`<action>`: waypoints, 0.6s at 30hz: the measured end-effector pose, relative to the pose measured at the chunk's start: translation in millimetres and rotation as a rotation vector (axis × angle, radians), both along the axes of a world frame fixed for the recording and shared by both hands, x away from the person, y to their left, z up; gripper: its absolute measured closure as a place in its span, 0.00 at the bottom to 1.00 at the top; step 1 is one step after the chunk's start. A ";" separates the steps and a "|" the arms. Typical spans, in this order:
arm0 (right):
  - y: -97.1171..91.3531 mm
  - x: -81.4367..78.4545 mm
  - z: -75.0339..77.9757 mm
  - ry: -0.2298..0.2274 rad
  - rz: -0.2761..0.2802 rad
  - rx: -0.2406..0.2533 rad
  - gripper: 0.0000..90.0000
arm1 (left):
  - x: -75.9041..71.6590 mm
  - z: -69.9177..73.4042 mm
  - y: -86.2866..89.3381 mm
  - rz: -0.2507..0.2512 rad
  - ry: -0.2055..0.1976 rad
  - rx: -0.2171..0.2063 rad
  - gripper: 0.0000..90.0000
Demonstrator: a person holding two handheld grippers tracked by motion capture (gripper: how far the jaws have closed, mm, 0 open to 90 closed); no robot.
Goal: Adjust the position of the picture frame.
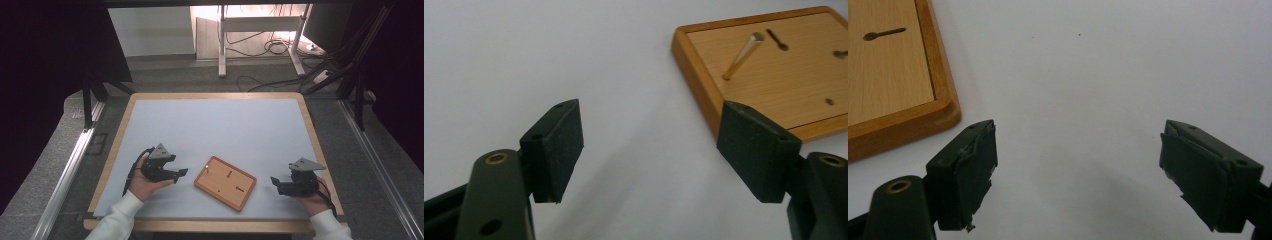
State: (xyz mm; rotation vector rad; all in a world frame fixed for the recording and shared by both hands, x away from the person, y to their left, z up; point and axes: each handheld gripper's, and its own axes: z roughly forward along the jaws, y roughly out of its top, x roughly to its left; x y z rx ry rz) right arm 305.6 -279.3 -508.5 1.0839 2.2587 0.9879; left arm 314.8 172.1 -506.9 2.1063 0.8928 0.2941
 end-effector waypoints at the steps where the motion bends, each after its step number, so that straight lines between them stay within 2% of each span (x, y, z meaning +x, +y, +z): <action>1: 0.3 -0.3 -0.3 0.003 0.000 0.000 0.17 | -0.6 1.1 -5.4 -0.014 0.001 -0.005 0.29; 11: 0.6 -0.7 -1.1 0.005 0.002 -0.004 0.17 | -1.8 0.7 -33.0 -0.076 0.018 -0.003 0.33; 18: 1.0 -0.1 -2.4 0.010 0.000 -0.012 0.17 | 2.4 1.7 -45.5 -0.086 0.016 0.001 0.35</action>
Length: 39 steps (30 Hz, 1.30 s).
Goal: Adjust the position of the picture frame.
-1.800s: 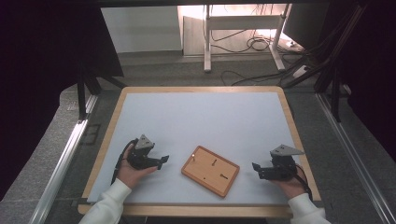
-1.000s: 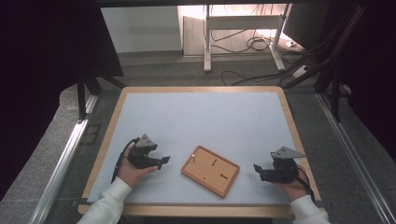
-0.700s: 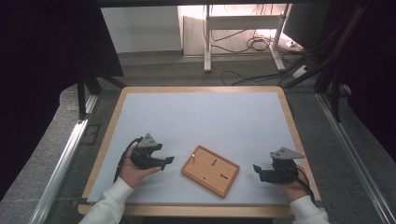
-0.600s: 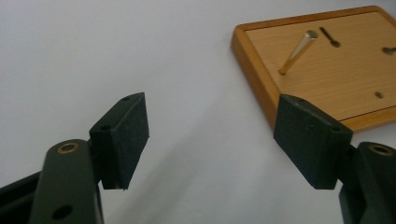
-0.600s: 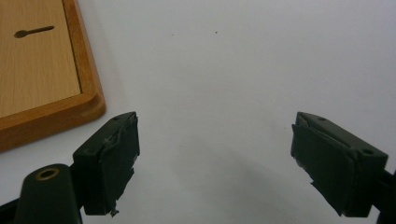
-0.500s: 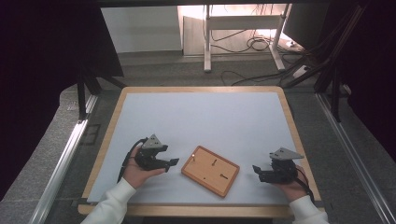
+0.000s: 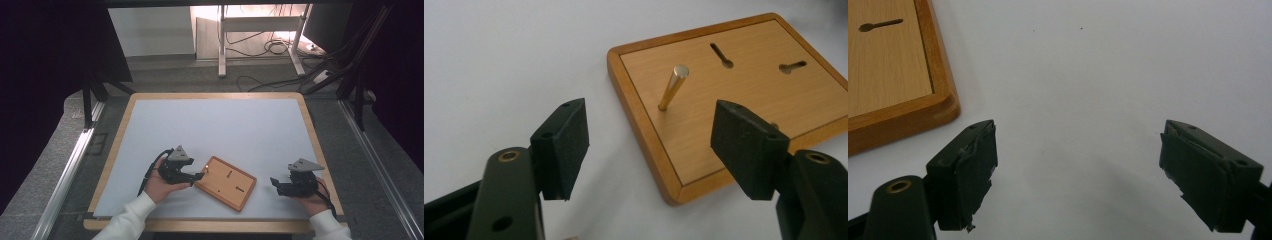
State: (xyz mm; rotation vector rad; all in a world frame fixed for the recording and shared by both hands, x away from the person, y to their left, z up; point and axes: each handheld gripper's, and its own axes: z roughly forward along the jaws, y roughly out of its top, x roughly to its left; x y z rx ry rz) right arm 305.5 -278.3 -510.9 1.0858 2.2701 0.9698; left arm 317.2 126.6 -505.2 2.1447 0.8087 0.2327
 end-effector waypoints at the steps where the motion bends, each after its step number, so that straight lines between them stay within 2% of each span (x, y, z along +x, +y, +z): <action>1: 0.3 -0.3 -0.1 -0.005 0.001 -0.003 0.18 | 3.0 -1.0 -4.9 0.000 0.008 0.000 0.36; 13: 0.4 0.2 -1.5 -0.003 0.004 -0.017 0.18 | 12.5 -5.8 -24.6 0.001 0.015 0.028 0.45; 19: 1.2 0.3 -2.7 0.003 0.004 -0.023 0.18 | 14.3 -9.5 -34.3 -0.012 0.012 0.035 0.65; 22: 1.4 0.4 -3.4 0.009 0.006 -0.024 0.18 | 14.1 -10.7 -35.3 -0.026 0.011 0.055 0.70; 24: 1.7 0.4 -3.9 0.012 0.005 -0.026 0.18 | 13.5 -12.0 -35.6 -0.024 0.012 0.050 0.77; 26: 1.5 0.9 -4.0 0.013 0.006 -0.028 0.18 | 13.5 -12.4 -35.5 -0.032 0.001 0.059 0.83; 28: 1.4 1.0 -4.1 0.013 0.005 -0.029 0.18 | 12.6 -12.6 -36.1 -0.041 -0.008 0.051 0.91; 29: 1.4 1.1 -4.1 0.013 0.005 -0.029 0.18 | 12.2 -12.3 -36.2 -0.047 -0.018 0.062 0.93; 35: 0.9 0.8 -3.4 0.006 0.004 -0.026 0.18 | 11.5 -10.8 -34.8 -0.063 -0.021 0.063 0.94; 39: 0.4 0.2 -2.0 -0.003 0.007 -0.020 0.18 | 11.4 -6.3 -32.8 -0.074 -0.038 0.062 0.94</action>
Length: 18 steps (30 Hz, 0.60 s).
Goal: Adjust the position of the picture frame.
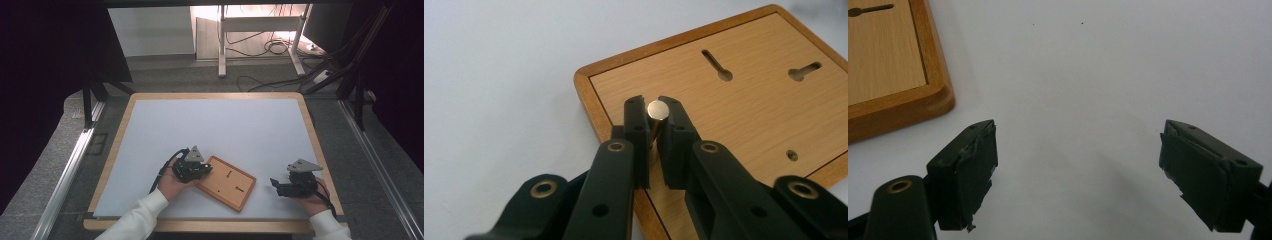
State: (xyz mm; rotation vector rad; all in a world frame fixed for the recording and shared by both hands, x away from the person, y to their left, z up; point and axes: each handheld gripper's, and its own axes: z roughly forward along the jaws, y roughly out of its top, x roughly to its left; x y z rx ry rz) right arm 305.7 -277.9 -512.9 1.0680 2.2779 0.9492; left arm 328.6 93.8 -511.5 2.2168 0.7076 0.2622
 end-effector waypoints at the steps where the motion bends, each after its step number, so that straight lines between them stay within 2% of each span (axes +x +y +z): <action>1: -0.1 -0.1 0.1 0.001 0.000 0.001 0.18 | 1.3 2.0 3.1 0.005 -0.005 -0.005 0.94; 8: -0.5 -0.1 0.3 0.002 -0.004 0.003 0.18 | 9.1 4.5 16.1 0.018 -0.011 -0.018 0.94; 12: -0.4 0.1 0.0 0.003 -0.005 0.000 0.18 | 17.4 3.1 26.2 0.038 0.004 -0.031 0.94; 18: -0.2 0.2 -0.4 0.004 -0.005 -0.001 0.18 | 26.9 4.3 35.7 0.064 -0.009 -0.028 0.94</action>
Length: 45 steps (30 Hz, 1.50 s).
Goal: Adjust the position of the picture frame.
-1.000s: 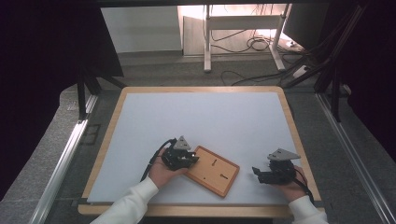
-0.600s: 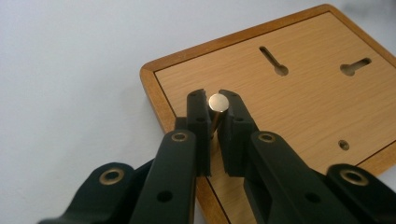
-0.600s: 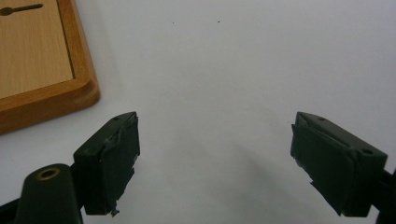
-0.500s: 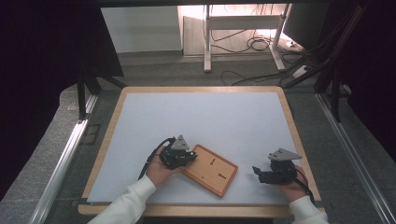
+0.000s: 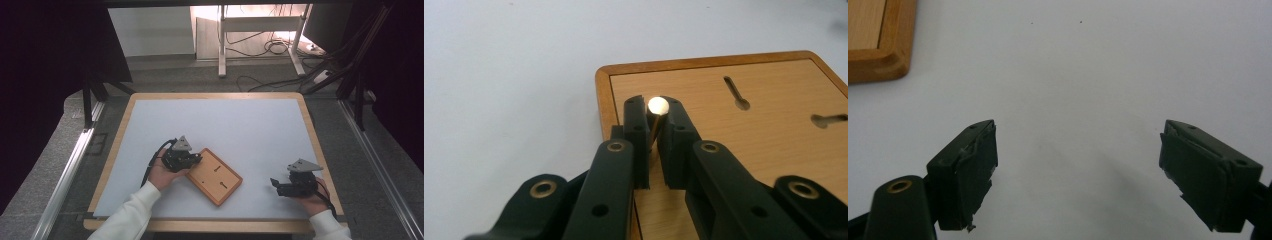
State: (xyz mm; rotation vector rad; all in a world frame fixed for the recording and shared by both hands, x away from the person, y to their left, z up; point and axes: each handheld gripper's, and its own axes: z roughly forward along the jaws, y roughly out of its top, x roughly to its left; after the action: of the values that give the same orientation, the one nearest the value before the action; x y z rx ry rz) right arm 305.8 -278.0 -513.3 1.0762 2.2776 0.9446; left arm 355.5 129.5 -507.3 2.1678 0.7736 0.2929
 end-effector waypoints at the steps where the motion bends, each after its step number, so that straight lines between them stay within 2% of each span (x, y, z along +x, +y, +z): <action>1: 0.2 0.0 -0.1 0.001 0.001 0.000 0.18 | 2.2 -1.4 0.4 0.006 0.006 -0.001 0.94; 7: 0.3 0.2 -0.5 0.005 0.000 -0.005 0.18 | 8.2 -3.2 -0.7 0.012 0.012 0.003 0.94; 11: 0.8 0.1 -1.1 0.006 0.000 -0.005 0.18 | 13.9 -8.2 1.4 0.022 0.040 -0.007 0.94; 20: 2.0 -0.1 -1.4 0.006 -0.002 -0.003 0.18 | 15.2 -13.1 1.8 0.031 0.041 -0.015 0.94; 25: 2.6 -0.4 -1.2 0.006 -0.002 -0.005 0.18 | 15.8 -14.3 3.7 0.033 0.054 -0.043 0.92; 27: 2.7 -0.6 -1.1 0.002 -0.002 -0.005 0.18 | 14.9 -13.5 5.8 0.047 0.057 -0.068 0.82; 28: 2.7 -0.8 -0.6 0.001 -0.001 -0.003 0.18 | 13.9 -12.9 6.6 0.055 0.047 -0.066 0.71; 29: 2.8 -0.8 -0.5 0.001 0.000 -0.002 0.18 | 12.5 -12.2 7.3 0.067 0.038 -0.059 0.65; 30: 2.8 -0.8 -0.5 0.001 0.000 -0.002 0.18 | 11.3 -11.7 8.4 0.076 0.028 -0.053 0.65; 31: 3.2 -0.9 -0.5 0.001 -0.001 -0.001 0.18 | 9.8 -11.2 9.5 0.086 0.024 -0.051 0.60; 32: 3.8 -0.8 -0.7 0.001 0.000 -0.001 0.18 | 8.2 -10.8 10.5 0.093 0.023 -0.049 0.50; 33: 4.1 -0.7 -0.8 0.000 0.000 0.000 0.18 | 5.1 -10.5 12.5 0.102 0.023 -0.044 0.46; 37: 5.0 -1.1 -0.3 -0.001 0.003 0.003 0.18 | -1.3 -9.8 17.6 0.097 0.033 -0.037 0.39; 41: 6.2 -1.1 0.1 0.002 0.005 0.006 0.19 | -7.4 -5.6 24.8 0.099 0.043 -0.056 0.37; 45: 8.4 -1.2 0.4 -0.002 0.015 0.006 0.21 | -8.4 -4.3 26.9 0.093 0.048 -0.055 0.36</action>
State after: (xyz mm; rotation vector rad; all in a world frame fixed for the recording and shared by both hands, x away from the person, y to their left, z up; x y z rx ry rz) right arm 304.7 -269.6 -512.8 1.0610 2.2857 0.9591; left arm 347.1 156.4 -511.5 2.0973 0.9014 0.2647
